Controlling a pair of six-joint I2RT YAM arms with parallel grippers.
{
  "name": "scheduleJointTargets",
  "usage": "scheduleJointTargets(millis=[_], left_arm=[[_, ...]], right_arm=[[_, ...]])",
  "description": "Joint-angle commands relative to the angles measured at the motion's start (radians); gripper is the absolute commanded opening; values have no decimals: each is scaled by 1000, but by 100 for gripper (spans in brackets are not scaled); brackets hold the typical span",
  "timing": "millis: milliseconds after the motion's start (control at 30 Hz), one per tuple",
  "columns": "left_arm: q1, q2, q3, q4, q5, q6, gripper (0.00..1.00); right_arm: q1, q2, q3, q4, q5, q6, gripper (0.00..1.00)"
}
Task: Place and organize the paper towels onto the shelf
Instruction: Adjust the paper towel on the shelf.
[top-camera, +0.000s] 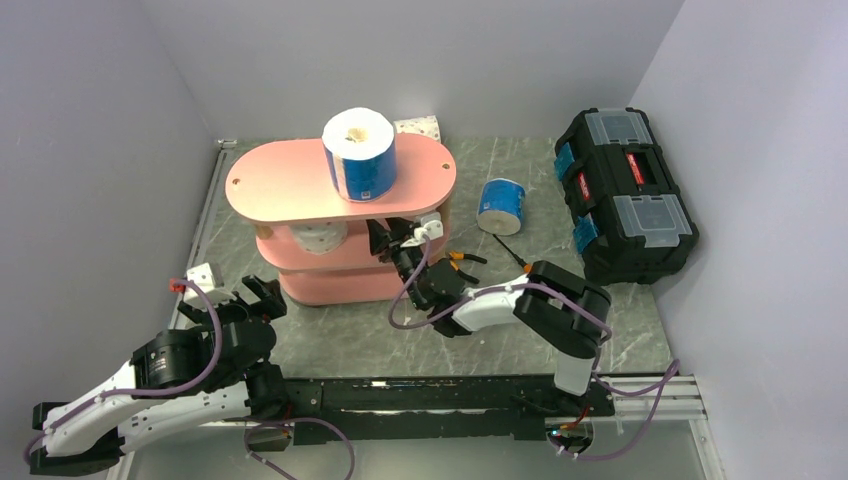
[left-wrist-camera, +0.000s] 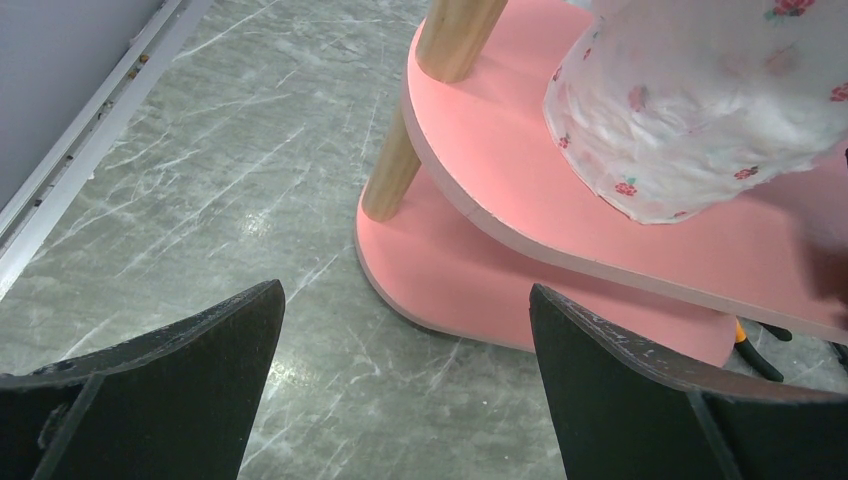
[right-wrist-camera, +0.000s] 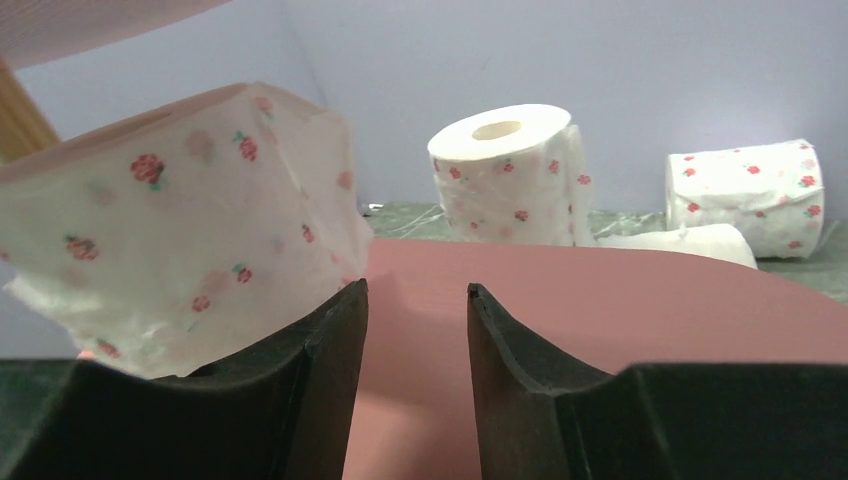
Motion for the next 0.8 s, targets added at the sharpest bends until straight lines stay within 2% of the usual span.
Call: scheduleJointTargets(millis=[0, 300, 767], left_arm=[[2, -5, 1, 19, -3, 13, 99], [2, -6, 0, 19, -1, 10, 99], [2, -14, -2, 29, 2, 23, 99]], right_arm=[[-10, 28, 79, 5, 113, 21, 44], [-5, 131, 198, -46, 138, -5, 45], [54, 184, 243, -59, 103, -60, 46]])
